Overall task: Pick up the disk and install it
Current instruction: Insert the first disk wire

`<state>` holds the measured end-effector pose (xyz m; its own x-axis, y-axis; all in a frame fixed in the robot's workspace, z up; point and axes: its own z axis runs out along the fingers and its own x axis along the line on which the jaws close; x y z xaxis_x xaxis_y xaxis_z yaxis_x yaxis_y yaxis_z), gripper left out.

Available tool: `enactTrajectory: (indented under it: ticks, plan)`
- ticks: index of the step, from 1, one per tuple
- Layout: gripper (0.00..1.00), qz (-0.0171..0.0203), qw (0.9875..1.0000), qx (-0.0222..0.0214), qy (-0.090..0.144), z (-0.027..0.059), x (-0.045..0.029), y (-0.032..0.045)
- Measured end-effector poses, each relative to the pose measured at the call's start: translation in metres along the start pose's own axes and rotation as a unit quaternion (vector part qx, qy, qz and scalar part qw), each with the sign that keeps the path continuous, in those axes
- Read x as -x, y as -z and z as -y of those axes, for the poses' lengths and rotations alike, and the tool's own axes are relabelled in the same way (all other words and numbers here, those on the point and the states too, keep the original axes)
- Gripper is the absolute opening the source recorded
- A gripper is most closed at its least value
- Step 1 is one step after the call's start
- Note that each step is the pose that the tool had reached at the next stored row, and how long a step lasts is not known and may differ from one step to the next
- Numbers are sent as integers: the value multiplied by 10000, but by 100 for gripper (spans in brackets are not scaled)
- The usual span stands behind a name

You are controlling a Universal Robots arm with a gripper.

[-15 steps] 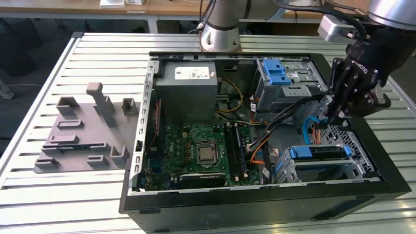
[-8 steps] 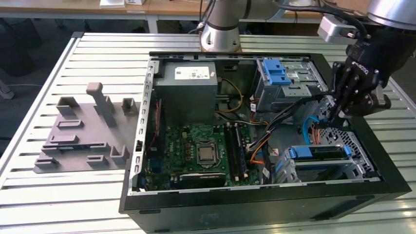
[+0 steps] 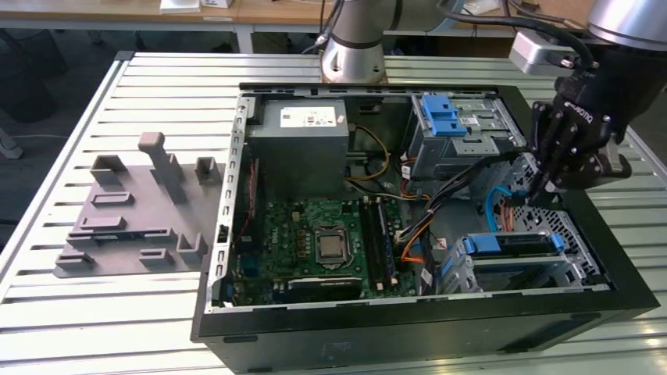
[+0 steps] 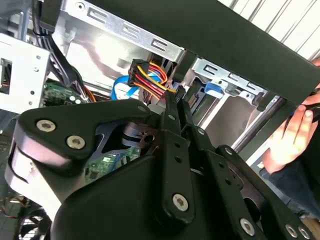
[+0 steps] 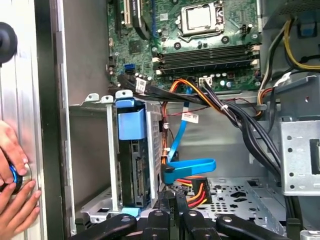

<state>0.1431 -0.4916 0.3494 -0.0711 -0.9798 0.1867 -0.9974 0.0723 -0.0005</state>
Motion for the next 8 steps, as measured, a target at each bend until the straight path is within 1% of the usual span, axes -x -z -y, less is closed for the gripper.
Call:
enactTrajectory:
  ticks: [5, 8]
  plan:
    - [17, 1, 9999, -28, 113, -6, -51, -20]
    - [17, 1, 9998, -43, 190, -24, -75, -34]
